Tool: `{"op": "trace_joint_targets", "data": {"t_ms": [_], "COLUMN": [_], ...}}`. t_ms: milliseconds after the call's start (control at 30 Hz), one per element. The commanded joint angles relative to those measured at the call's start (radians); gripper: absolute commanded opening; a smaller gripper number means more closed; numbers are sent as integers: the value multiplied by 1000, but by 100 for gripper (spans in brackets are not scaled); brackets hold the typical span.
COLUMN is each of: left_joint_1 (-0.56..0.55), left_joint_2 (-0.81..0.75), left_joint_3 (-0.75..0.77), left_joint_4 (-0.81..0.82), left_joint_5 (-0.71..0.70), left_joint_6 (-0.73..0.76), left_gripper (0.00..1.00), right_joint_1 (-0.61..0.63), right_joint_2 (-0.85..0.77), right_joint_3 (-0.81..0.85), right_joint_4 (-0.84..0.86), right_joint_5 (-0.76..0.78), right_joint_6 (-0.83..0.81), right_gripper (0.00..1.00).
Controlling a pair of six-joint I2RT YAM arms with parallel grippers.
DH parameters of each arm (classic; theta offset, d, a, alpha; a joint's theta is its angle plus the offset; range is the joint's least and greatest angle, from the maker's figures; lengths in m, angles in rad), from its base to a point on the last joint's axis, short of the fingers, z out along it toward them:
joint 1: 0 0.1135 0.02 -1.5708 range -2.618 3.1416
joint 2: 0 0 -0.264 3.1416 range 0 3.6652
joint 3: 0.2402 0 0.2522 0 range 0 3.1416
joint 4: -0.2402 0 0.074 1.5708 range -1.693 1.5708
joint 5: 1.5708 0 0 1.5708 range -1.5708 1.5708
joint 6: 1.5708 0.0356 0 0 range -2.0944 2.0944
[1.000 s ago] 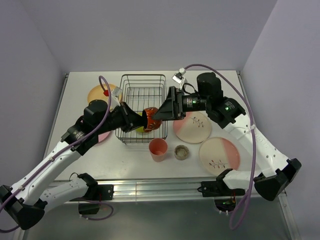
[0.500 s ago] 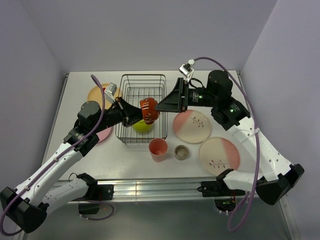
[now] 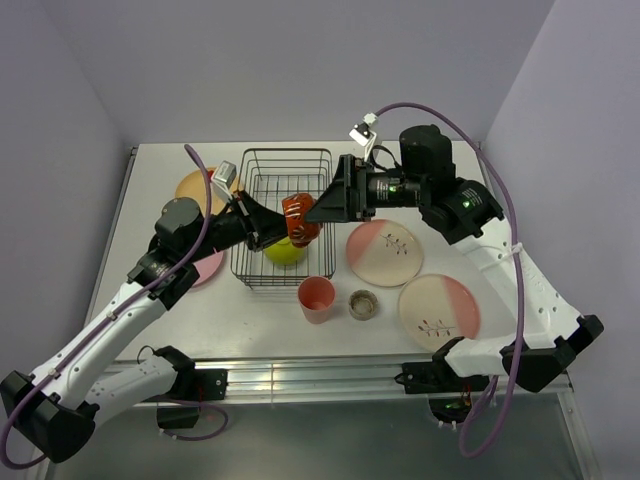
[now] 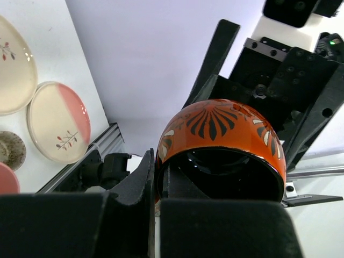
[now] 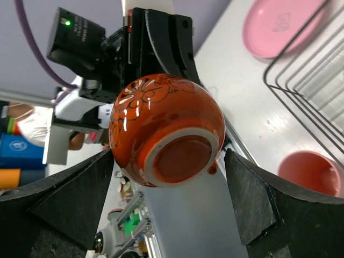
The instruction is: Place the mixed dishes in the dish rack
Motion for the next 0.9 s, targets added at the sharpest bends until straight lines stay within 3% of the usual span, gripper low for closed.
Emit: {"op": "trace_joint_targets", "data": {"t_ms": [0,167,467,867], "left_joint_1": [-10,-12,-4,-4], "left_joint_2": [-19,-20,-27,-39], "left_joint_3": [91,92,-1,-72], "left_joint_4": [128,134,384,498], "left_joint_5": [50,53,64,33], "left_joint_6": [-19,-23,-189,-283], "left_gripper": [0,0,0,0], "right_joint_1": [13,13,11,8], "right_joint_2": [36,35,-18,-15], "right_joint_3": [74,75,-125,-168], "right_joint_4": [-137,-127,229,364], "right_joint_5": [109,86,-142,-182], "right_joint_6": [-81,-86,66,119], "right_gripper": [90,90,91,94]}}
